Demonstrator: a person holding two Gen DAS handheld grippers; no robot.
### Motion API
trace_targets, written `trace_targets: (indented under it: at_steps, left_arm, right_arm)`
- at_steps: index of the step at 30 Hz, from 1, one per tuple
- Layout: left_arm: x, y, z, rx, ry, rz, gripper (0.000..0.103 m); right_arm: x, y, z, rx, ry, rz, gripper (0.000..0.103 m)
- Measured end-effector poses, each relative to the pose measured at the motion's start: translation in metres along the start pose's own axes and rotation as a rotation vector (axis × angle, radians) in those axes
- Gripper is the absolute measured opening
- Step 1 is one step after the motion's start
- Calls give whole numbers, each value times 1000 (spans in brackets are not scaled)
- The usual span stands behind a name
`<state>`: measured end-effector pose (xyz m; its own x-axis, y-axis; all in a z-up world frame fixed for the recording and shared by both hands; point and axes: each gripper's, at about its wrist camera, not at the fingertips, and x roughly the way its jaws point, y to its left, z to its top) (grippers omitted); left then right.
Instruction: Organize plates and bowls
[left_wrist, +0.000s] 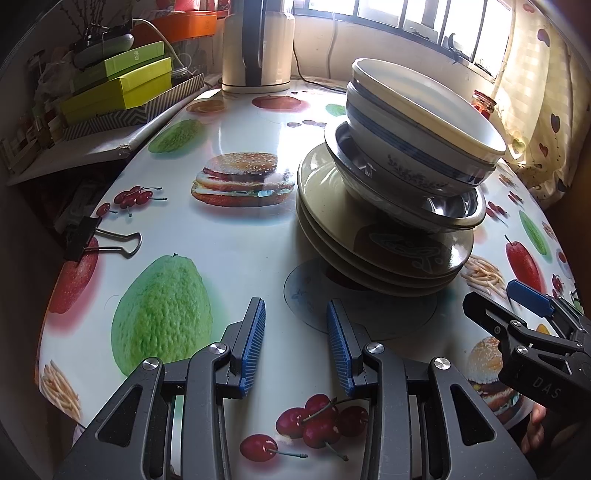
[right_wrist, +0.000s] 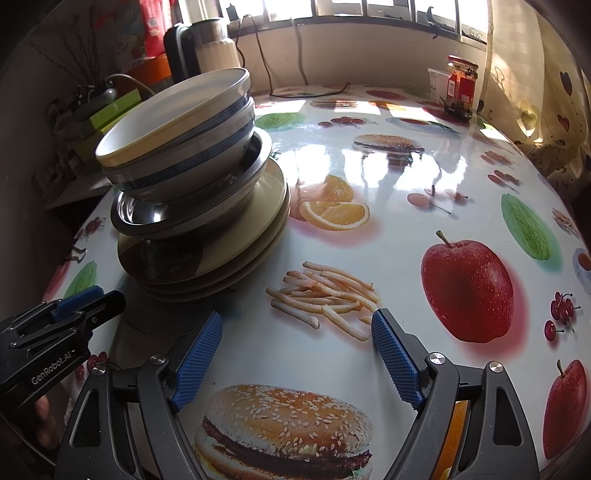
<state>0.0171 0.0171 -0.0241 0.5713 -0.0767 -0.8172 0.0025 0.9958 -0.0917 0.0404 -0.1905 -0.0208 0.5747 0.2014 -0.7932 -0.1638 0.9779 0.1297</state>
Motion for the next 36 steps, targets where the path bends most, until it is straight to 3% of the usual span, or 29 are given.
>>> trace_targets:
  at_steps: [36]
  left_arm:
    - [0, -2, 0, 8, 0, 10, 36]
  right_arm:
    - [0, 0, 0, -1, 0, -2, 85]
